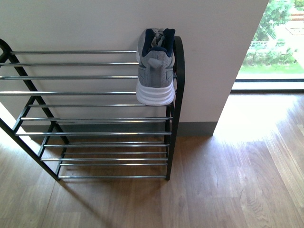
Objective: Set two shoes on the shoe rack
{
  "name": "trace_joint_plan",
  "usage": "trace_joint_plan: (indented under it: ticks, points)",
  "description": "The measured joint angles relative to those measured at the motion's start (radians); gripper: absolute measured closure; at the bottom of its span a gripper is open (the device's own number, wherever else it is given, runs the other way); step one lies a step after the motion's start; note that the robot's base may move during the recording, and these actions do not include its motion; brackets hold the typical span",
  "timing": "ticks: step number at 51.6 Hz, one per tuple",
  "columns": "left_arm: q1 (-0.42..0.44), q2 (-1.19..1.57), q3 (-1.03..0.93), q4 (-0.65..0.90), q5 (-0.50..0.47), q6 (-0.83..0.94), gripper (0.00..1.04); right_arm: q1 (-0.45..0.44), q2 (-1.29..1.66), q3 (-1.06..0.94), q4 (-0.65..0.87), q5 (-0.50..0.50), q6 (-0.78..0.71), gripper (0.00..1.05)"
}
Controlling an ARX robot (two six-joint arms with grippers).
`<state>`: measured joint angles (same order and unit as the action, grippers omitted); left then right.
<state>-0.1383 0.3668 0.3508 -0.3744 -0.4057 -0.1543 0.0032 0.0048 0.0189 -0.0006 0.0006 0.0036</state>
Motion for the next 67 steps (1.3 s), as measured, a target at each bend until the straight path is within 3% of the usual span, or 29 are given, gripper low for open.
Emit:
trace_joint_plan:
  ticks: [4, 9, 14, 20, 38, 55, 67]
  points:
    - [-0.037, 0.144, 0.050, 0.064, 0.036, -0.050, 1.03, 0.000, 0.000, 0.000, 0.000, 0.000, 0.000, 0.09]
    - [-0.113, 0.426, 0.180, 0.283, 0.069, -0.061, 1.03, 0.000, 0.000, 0.000, 0.000, -0.001, 0.000, 0.09]
    - [-0.153, 0.718, 0.330, 0.469, 0.071, -0.052, 1.03, 0.000, 0.000, 0.000, 0.000, 0.000, 0.000, 0.09]
    - [-0.195, 1.012, 0.464, 0.575, 0.047, -0.032, 1.03, 0.000, 0.000, 0.000, 0.000, 0.000, 0.000, 0.09]
    - [-0.305, 1.463, 0.754, 0.621, 0.031, -0.062, 1.03, 0.000, 0.000, 0.000, 0.000, 0.000, 0.000, 0.09]
    - [-0.291, 1.506, 0.795, 0.605, 0.042, -0.087, 1.03, 0.000, 0.000, 0.000, 0.000, 0.000, 0.000, 0.09]
    - [-0.232, 1.518, 0.811, 0.638, 0.050, -0.049, 1.03, 0.000, 0.000, 0.000, 0.000, 0.000, 0.000, 0.09]
